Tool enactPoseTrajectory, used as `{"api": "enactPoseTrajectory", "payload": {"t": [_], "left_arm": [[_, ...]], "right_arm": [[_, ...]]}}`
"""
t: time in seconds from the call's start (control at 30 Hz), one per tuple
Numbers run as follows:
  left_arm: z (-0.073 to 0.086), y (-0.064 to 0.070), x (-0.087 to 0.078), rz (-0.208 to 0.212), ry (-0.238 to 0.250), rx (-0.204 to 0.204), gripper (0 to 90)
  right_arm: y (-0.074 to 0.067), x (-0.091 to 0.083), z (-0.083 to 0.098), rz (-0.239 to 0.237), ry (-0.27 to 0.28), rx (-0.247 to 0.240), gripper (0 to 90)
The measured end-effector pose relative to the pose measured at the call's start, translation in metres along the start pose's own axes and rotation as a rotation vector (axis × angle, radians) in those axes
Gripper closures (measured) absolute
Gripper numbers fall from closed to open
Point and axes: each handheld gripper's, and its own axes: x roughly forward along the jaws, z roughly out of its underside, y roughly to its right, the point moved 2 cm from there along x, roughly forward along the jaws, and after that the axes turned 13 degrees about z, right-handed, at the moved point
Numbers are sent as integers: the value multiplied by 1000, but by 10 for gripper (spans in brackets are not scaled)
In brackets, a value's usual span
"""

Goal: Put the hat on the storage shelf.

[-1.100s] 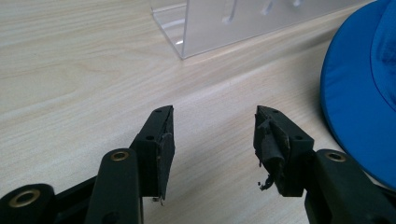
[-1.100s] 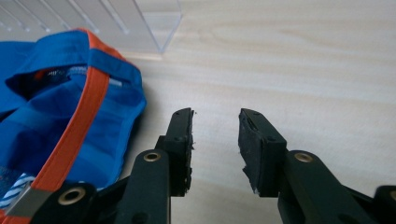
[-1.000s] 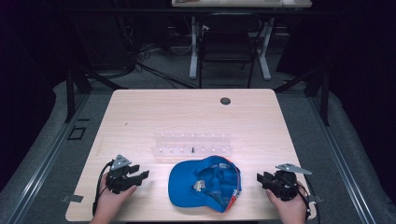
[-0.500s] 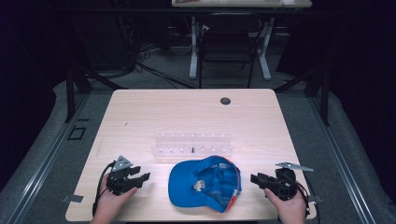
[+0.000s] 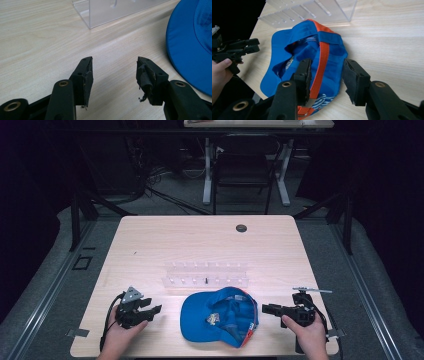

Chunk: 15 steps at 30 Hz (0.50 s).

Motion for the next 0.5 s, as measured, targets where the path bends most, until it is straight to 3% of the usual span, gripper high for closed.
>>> {"api": "enactPoseTrajectory", "payload": {"t": [0.5], "left_arm": [[-1,0,2,2,4,2,474]], "right_arm": [[-15,32,0,4,-126,-45,576]]}}
